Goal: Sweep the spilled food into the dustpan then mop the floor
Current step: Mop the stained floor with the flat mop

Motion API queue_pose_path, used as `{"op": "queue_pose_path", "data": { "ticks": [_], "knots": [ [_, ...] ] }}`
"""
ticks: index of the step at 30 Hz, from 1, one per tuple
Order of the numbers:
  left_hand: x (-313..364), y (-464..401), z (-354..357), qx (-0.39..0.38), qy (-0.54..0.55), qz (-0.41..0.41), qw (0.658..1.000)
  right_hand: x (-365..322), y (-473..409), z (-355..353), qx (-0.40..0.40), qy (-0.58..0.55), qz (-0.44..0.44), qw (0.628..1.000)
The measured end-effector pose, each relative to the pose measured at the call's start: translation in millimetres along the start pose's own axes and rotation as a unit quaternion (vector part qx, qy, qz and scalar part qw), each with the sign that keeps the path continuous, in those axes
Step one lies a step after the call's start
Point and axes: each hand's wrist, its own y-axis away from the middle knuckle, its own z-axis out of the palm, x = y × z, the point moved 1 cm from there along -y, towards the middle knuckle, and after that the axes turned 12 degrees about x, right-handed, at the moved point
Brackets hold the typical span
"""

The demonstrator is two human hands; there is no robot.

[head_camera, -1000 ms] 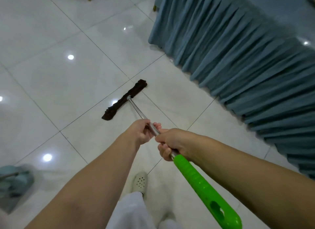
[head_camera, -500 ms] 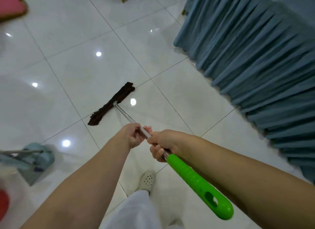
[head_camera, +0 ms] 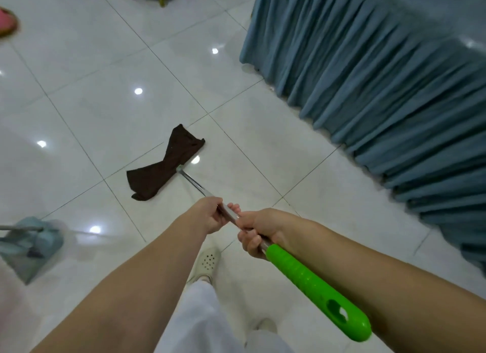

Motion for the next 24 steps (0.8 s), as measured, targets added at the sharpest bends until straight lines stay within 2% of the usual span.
{"op": "queue_pose_path", "data": {
  "ticks": [7,13,19,24],
  "knots": [
    [-143.9,24.6,70.0,-0.037,-0.059,0.006,0.998,86.4,22.2,-138.8,0.011,-0.014,0.008,1.000],
    [-255.1,44.5,110.3,-0.061,-0.109,-0.007,0.992,165.7,47.5,-227.6,0.041,-0.065,-0.001,0.997],
    [-319.0,80.9,122.3,-0.082,-0.120,-0.025,0.989,215.0,73.2,-267.4,0.083,-0.094,-0.008,0.992],
    [-340.0,102.4,112.8,-0.100,-0.121,-0.049,0.986,232.4,96.9,-271.0,0.098,-0.099,-0.005,0.990]
  ]
}}
